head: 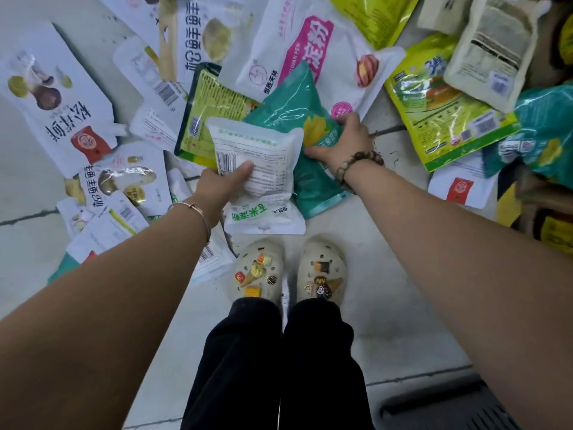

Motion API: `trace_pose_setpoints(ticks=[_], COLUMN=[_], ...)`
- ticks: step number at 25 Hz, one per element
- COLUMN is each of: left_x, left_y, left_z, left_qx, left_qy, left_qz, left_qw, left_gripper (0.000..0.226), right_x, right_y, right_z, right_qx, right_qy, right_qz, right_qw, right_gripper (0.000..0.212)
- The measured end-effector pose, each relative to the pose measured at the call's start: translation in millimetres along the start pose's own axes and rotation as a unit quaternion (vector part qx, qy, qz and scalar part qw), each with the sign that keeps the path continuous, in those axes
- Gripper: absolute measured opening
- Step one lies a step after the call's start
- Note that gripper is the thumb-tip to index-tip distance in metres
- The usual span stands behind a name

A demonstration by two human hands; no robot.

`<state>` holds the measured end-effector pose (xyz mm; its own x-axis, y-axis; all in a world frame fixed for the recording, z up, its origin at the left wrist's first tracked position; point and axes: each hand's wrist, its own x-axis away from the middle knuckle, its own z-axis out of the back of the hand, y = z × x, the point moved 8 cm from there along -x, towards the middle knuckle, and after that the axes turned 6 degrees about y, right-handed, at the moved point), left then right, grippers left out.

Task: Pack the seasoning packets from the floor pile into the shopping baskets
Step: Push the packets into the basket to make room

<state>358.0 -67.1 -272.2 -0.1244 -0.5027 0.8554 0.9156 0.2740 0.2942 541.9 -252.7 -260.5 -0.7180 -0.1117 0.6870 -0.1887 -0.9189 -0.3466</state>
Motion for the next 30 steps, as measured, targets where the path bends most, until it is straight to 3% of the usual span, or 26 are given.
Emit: trace_pose_setpoints(ticks=[3, 7, 11, 14, 18, 23, 30], left_x=[0, 10, 33, 64, 110, 174, 257], left_y=[-3, 0, 12, 27, 46, 94, 122], left_z=[-1, 9, 27, 44, 71, 87, 75], left_qx=[0.018, 0.032, -0.101, -0.154, -0.139, -0.170, -0.206], left_qy=[-0.001, 0.027, 0.062, 0.086, 0.112, 0.111, 0.041], left_qz=[-0.011, -0.038, -0.078, -0.099, -0.095, -0.165, -0.217], left_qw=[1.000, 0.998, 0.990, 0.979, 0.979, 0.965, 0.953], left_gripper=[0.062, 0.049, 0.036, 0.043, 0.049, 0.049, 0.047], right_x=[-4, 4, 30, 68, 131, 211, 317], right_y=[5, 7, 10, 21, 34, 39, 64], right_z=[-5, -2, 7, 19, 45, 86, 132], right_qx=[0.021, -0.006, 0.004, -0.114, -0.259, -0.345, -0.457], right_qy=[0.020, 0.014, 0.004, 0.007, 0.040, 0.119, 0.246], right_qz=[-0.028, 0.007, 0.048, 0.002, -0.078, -0.145, -0.224], right_qw=[0.999, 1.000, 0.999, 0.993, 0.962, 0.920, 0.825], right_gripper=[0.079, 0.036, 0.022, 0.019, 0.020, 0.007, 0.015])
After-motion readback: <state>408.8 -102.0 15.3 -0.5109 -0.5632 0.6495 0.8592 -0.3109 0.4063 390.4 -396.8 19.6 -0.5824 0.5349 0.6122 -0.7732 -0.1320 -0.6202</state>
